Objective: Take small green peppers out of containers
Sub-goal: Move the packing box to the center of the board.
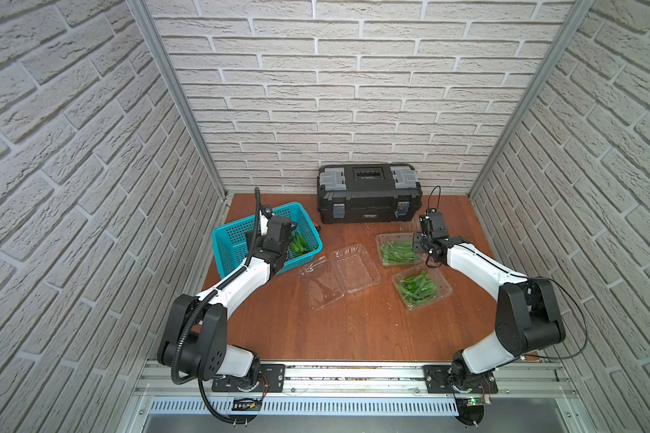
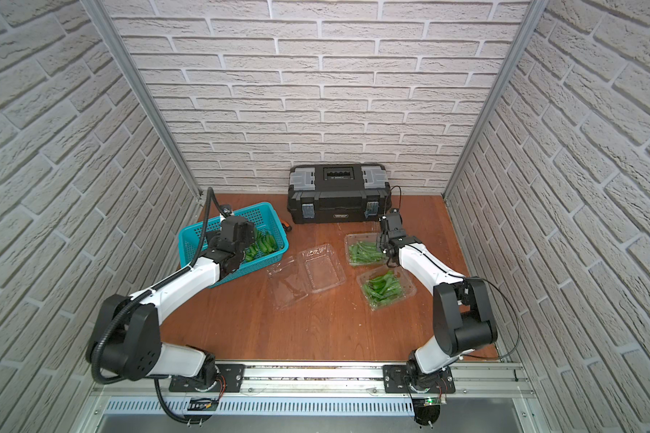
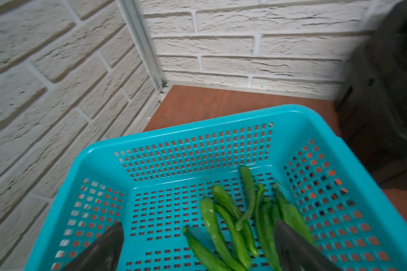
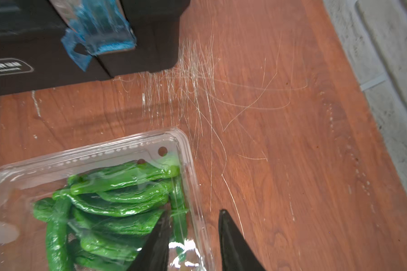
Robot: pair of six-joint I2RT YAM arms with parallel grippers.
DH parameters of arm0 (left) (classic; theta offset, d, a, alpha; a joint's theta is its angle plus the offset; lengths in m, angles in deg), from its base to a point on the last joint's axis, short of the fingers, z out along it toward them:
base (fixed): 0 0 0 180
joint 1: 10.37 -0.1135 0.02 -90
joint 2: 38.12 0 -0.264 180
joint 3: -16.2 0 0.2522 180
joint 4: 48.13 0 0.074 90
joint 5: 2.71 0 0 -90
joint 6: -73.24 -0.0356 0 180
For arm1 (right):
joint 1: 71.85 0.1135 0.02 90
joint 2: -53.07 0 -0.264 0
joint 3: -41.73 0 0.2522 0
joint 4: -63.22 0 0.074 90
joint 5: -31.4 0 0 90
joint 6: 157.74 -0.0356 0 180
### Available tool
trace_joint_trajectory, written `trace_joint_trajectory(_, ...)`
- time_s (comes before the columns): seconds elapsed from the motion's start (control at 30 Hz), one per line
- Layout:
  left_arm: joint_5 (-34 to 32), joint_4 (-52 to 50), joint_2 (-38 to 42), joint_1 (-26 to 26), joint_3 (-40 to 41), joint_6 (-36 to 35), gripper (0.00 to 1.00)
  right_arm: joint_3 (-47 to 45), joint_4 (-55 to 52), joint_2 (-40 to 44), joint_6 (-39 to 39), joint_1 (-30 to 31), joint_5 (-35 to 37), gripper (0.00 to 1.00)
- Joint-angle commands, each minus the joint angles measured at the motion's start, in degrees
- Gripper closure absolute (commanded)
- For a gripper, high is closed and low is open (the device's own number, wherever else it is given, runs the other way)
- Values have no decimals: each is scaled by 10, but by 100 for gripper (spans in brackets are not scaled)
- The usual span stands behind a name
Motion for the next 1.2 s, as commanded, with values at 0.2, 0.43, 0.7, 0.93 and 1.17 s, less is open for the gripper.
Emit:
trace_joint_trajectory(0.2, 121, 27, -49, 61, -63, -39, 2, 3, -7, -24, -37, -42, -125, 66)
trace_joint_trajectory(0.43, 224, 27, -111, 105, -112, -95, 2, 41, 6, -77, -19, -11, -238, 72)
trace_joint_trajectory(0.7, 316, -47, -216, 164, -236, -213, 2, 99, -6, -116, 31, 77, -234, 72)
trace_joint_trajectory(0.93, 298, -68, -265, 199, -287, -305, 2, 98, -1, -107, -3, 86, -207, 72)
trace_joint_trajectory(1.17, 291, -94, -279, 212, -291, -371, 2, 70, -11, -71, -34, 79, -204, 72)
